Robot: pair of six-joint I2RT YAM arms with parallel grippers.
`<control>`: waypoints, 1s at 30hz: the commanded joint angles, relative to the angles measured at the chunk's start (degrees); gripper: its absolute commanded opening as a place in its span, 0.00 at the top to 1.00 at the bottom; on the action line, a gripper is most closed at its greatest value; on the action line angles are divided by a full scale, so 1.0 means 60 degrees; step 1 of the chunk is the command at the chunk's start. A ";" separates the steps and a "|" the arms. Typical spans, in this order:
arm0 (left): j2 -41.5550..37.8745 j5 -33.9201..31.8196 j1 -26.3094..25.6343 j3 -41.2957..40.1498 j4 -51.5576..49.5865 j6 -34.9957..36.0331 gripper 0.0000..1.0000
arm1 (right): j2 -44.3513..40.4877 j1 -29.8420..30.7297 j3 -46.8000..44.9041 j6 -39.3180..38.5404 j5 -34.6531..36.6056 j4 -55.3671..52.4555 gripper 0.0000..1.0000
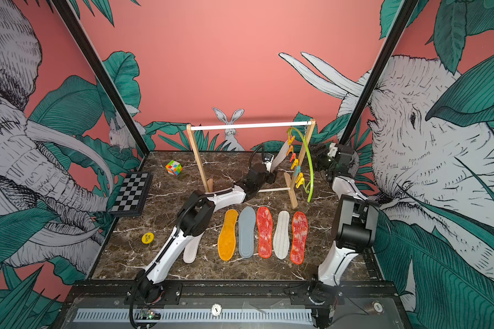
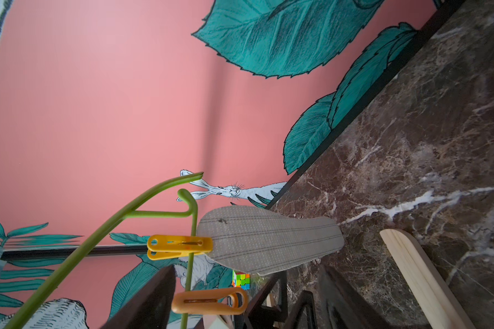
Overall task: Take the shoe insoles off the hanger
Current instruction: Remove the insole from the hanger.
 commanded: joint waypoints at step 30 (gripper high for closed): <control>0.2201 -0.1370 0.0116 0.4580 -0.1939 0.0393 0.89 | -0.1020 -0.0146 -0.0790 0.1104 -0.0336 0.1567 0.20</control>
